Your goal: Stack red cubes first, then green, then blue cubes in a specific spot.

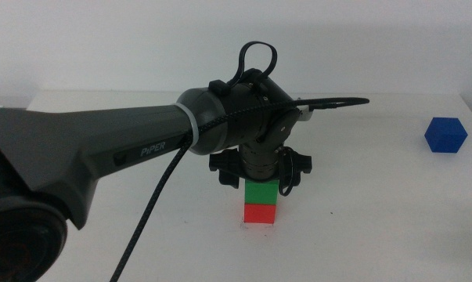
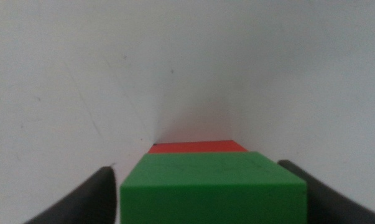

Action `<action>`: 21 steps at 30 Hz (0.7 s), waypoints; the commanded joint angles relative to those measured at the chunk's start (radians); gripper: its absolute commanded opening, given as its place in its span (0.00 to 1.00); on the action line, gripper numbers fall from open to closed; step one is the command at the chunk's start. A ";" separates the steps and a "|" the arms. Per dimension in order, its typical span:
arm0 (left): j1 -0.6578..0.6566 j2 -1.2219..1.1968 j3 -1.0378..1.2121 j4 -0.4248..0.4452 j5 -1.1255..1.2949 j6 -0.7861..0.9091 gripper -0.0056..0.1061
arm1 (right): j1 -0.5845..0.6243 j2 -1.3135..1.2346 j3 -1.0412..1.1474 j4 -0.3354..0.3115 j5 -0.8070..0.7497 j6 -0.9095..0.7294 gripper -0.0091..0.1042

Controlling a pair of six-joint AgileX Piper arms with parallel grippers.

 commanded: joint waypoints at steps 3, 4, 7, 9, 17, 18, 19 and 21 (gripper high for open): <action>-0.001 -0.016 0.004 0.019 -0.014 0.022 0.89 | -0.003 -0.005 0.000 -0.008 -0.011 -0.005 0.90; -0.001 -0.029 0.002 0.015 -0.014 0.037 0.89 | -0.003 -0.005 0.000 -0.008 -0.011 -0.005 0.90; -0.001 -0.097 0.002 0.015 -0.022 0.098 0.89 | -0.003 -0.005 0.000 -0.008 -0.011 -0.005 0.90; -0.001 -0.165 0.002 0.002 -0.029 0.160 0.89 | -0.003 -0.005 0.000 -0.008 -0.011 -0.005 0.90; -0.001 -0.636 0.013 -0.190 0.157 0.673 0.89 | -0.003 -0.005 0.000 -0.008 -0.011 -0.005 0.90; -0.001 -0.695 0.032 -0.192 0.197 0.702 0.89 | -0.003 -0.005 0.000 -0.008 -0.011 -0.005 0.90; -0.001 -0.759 0.067 -0.181 0.221 0.711 0.89 | -0.003 -0.005 0.000 -0.008 -0.011 -0.005 0.90; -0.001 -0.884 0.162 -0.176 0.204 0.723 0.89 | -0.003 -0.005 0.000 -0.008 -0.011 -0.005 0.90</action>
